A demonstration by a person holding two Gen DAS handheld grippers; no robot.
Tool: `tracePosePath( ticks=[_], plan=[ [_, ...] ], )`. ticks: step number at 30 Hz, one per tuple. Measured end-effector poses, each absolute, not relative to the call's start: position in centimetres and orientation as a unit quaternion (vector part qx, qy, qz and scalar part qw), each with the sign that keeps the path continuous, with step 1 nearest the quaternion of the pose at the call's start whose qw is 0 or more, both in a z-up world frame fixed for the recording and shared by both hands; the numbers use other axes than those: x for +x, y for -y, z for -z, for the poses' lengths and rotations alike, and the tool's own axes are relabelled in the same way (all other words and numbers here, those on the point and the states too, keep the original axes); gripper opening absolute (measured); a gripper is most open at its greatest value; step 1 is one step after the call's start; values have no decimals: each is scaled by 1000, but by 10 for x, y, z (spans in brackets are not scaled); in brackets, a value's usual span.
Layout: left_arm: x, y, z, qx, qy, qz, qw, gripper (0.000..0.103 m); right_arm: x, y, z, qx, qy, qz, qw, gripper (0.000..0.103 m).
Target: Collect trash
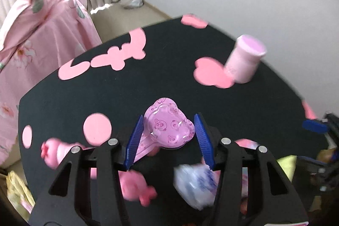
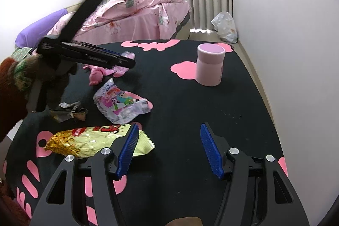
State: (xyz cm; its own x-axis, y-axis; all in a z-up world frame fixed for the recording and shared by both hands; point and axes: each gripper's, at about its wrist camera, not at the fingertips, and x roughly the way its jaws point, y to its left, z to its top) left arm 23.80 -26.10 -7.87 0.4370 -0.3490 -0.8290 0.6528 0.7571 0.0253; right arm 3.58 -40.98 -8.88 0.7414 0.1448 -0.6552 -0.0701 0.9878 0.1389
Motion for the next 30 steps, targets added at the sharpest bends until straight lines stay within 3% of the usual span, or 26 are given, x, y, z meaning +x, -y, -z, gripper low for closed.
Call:
tracePosePath(
  ticks=[7,9,17,21,27,30],
  plan=[
    [181,213,43,119,-439,268,849,45,25,388,70,25,-348,-91,933,57],
    [169,197,41,98,-445,260,852,33,19,380,66,25,-353,-119,928,57],
    [137,146,53,41,-449,262,853,33,2,358,73,23,-395,-184,900,57],
    [134,136,70,21,-456,280,845,43,3,350,74,10,-396,-172,902,57],
    [126,122,77,0,-444,257,858,45,7,324,79,41,-405,-223,886,57],
    [125,120,79,-6,-450,272,851,46,8,302,85,-2,-417,-245,875,57]
  ],
)
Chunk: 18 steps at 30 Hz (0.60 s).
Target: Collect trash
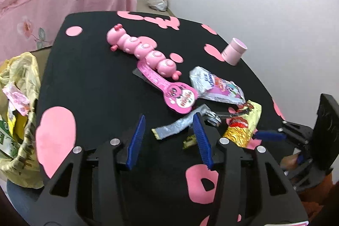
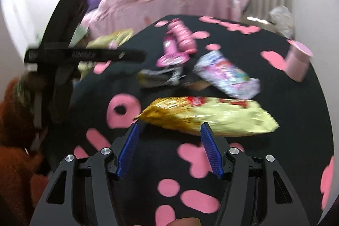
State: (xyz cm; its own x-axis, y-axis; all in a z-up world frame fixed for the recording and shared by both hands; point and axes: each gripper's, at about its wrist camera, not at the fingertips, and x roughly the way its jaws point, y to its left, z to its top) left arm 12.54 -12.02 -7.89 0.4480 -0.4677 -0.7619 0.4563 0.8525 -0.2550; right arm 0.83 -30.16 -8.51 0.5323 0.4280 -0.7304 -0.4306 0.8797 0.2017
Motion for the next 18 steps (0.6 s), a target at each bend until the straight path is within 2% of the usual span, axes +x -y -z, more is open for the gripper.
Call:
tracePosePath(
  ticks=[4,10,18],
  plan=[
    [124,143,80,31,-438,320,840,51,16,309,96,-38,-440,-191,877,57],
    [121,166,99,62,-468,332,817,51,20,368,110,13,-455,-93,886,57],
    [83,162,98,34,-488,378,786,51,16,381,112,25,-457,-65,887,58]
  ],
)
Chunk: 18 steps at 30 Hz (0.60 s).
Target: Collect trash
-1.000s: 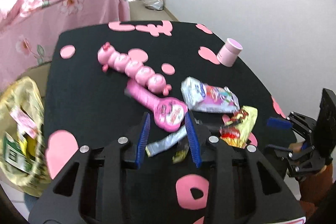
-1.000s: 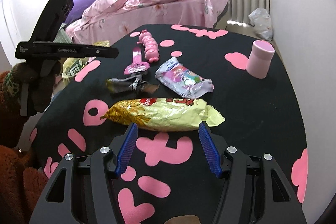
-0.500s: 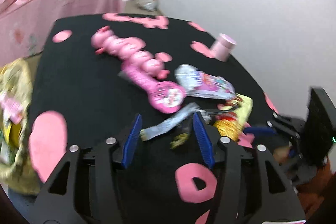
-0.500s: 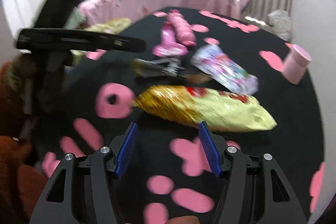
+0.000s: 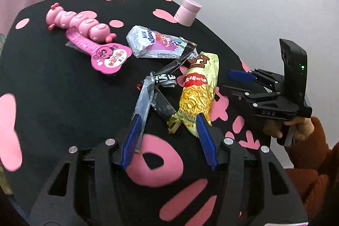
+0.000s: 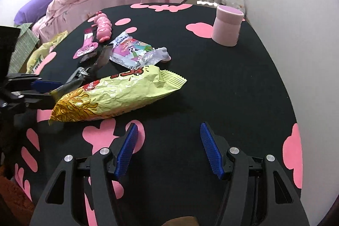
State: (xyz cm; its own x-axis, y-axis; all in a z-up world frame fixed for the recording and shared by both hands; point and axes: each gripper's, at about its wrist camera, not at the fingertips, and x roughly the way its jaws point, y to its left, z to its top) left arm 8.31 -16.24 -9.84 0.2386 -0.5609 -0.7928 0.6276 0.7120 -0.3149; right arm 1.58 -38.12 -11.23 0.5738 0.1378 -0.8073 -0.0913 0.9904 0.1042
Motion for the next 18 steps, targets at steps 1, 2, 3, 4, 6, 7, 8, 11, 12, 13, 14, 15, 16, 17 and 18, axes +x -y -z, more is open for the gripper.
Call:
tracePosePath(
  ticks=[1,2,3,4,6,7,8,11,12,13,14,15,16,17,18],
  plan=[
    [82,159,97,33,-484,368,793,51,17,382,112,33,-458,-60,886,58],
    [81,154,93,32,-478,351,804,51,17,381,112,35,-460,-56,886,58],
    [82,149,90,30,-474,334,814,51,17,379,110,29,-467,-57,882,57],
    [83,143,87,26,-471,316,823,51,18,378,109,33,-472,-59,879,57],
    [88,129,79,9,-463,282,840,51,15,379,103,72,-472,-62,876,58],
    [90,121,74,-1,-458,267,848,51,11,380,97,97,-461,-71,879,58],
    [93,116,71,-8,-454,254,854,51,8,378,93,114,-452,-79,881,58],
    [100,99,66,-42,-446,225,865,51,15,367,91,188,-453,-137,861,58],
    [104,95,67,-53,-448,221,864,51,23,363,95,206,-460,-150,850,57],
    [105,93,68,-59,-452,219,863,51,31,361,98,213,-466,-148,846,57],
    [106,92,70,-59,-457,217,861,51,40,359,99,209,-473,-136,845,57],
    [105,91,71,-55,-459,215,860,51,49,357,100,196,-473,-127,849,57],
    [104,91,71,-51,-459,216,860,51,60,355,97,169,-467,-113,861,57],
    [102,93,71,-49,-458,217,861,51,69,353,94,133,-461,-91,873,57],
    [101,94,72,-47,-457,220,860,51,77,352,90,97,-452,-73,884,57]
  ],
)
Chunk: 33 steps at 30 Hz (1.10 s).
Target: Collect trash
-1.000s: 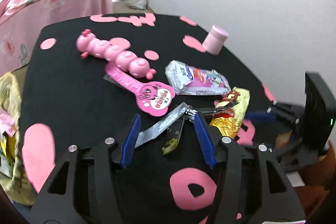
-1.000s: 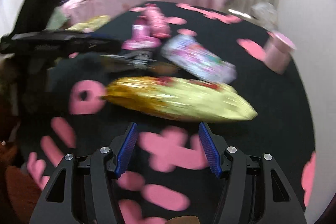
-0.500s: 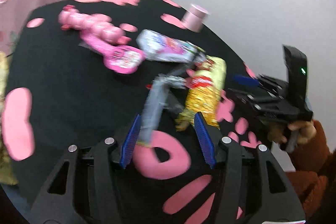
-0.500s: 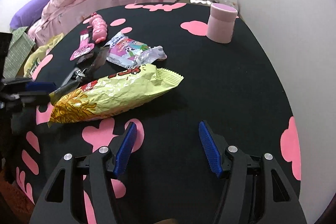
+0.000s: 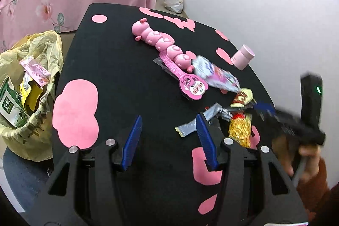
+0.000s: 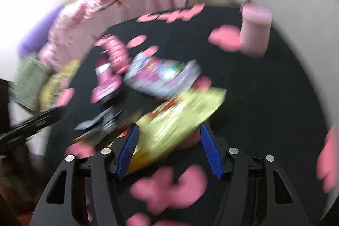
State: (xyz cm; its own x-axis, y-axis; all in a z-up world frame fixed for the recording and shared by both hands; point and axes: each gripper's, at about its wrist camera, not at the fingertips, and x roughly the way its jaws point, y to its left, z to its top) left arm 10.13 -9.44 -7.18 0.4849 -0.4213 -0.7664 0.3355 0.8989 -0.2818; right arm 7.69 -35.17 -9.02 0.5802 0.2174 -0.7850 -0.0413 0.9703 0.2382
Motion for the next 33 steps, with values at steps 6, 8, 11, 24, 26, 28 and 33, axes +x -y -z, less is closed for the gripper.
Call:
tracePosePath(
  ticks=[6,8,11,24,26,28,33],
  plan=[
    [103,107,76,-44,-465,239,851,51,96,366,80,63,-436,-62,896,52],
    [111,119,76,-43,-466,254,846,51,86,376,73,73,-421,-57,903,52],
    [132,137,81,-39,-477,252,841,51,68,388,66,85,-403,-48,910,52],
    [157,169,97,110,-452,175,868,53,3,278,84,-43,-392,-145,907,50],
    [157,152,95,106,-450,158,873,53,5,275,88,-71,-394,-129,907,49],
    [157,136,93,104,-452,143,875,53,6,283,89,-84,-396,-111,908,49],
    [165,108,93,-21,-491,189,850,53,6,331,95,-85,-411,-36,907,49]
  ],
)
